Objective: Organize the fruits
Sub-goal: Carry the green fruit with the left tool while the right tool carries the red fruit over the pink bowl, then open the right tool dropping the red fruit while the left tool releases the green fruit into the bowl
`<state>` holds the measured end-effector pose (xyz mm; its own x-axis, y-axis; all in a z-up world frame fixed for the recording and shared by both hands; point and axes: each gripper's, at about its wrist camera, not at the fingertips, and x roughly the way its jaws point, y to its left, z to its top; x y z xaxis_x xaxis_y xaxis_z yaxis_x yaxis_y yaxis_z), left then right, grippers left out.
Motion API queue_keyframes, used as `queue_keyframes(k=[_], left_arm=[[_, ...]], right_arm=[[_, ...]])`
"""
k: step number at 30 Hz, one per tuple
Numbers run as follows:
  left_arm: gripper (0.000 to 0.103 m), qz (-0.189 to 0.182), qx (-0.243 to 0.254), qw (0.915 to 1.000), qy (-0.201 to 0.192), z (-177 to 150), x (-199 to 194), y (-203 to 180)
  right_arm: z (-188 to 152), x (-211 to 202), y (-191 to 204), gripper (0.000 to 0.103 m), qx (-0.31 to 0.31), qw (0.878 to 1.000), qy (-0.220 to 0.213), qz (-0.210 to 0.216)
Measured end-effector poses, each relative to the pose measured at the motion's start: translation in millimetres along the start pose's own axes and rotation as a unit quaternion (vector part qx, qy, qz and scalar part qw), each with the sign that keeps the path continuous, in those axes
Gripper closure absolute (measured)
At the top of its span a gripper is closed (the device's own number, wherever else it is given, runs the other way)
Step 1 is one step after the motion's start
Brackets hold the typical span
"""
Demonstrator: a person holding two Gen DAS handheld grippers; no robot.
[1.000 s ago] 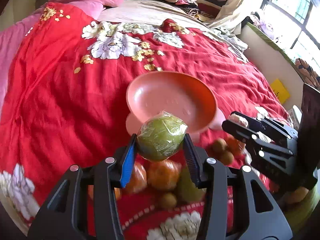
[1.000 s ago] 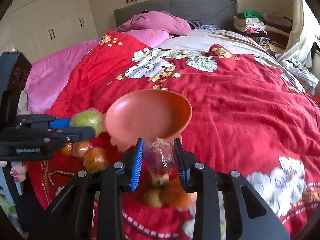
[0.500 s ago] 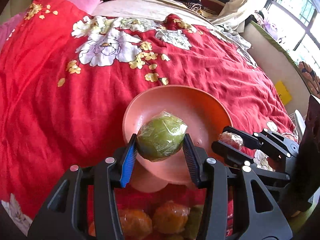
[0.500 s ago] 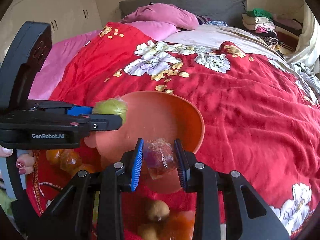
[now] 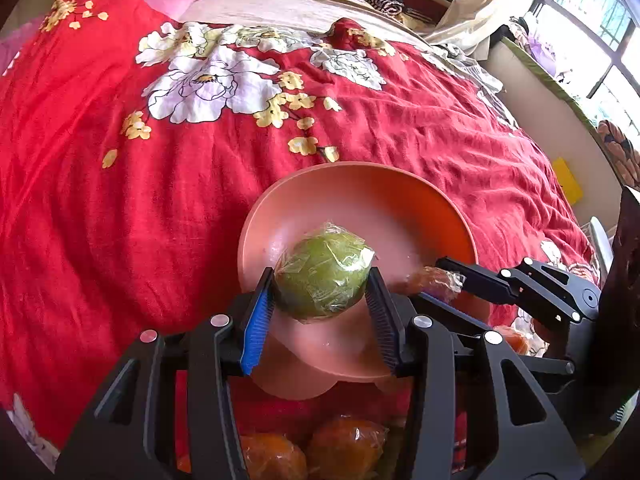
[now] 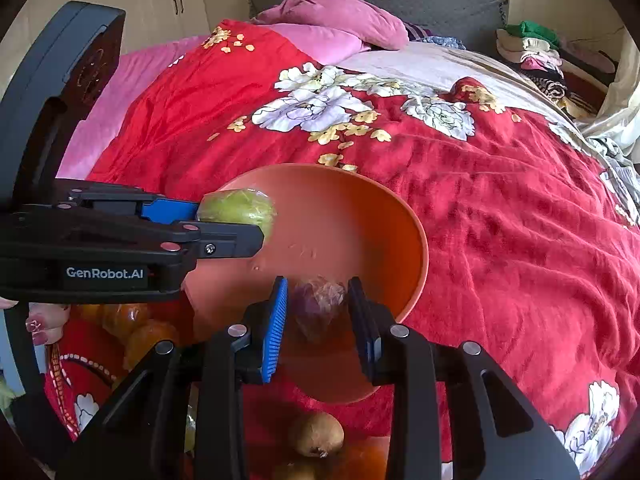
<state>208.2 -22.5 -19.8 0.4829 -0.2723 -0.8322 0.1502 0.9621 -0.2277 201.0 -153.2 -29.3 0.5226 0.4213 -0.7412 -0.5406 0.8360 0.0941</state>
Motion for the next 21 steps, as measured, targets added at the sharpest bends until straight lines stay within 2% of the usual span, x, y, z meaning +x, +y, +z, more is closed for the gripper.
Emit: queue_keyframes(k=[1,6,13,21], left_arm=[[0.066,0.0,0.0,1.0,0.0,0,0,0],[0.066,0.005,0.002,1.0,0.001,-1,1,0],[0.065,0.012,0.004,0.9999,0.001,-2,2,-1],[0.065,0.022,0.007,0.9997,-0.008,-2,-1,-2]], right_arm=[[0,-1,0,0.065,0.0,1.0,-0.002,0.0],[-3,-10,3,0.059,-0.002,1.0,-0.011,-0.006],[-9,-28,2,0.045,0.011,0.999,-0.026,-0.017],[-15,-34,-4,0.04,0.029,0.999,-0.028,-0.02]])
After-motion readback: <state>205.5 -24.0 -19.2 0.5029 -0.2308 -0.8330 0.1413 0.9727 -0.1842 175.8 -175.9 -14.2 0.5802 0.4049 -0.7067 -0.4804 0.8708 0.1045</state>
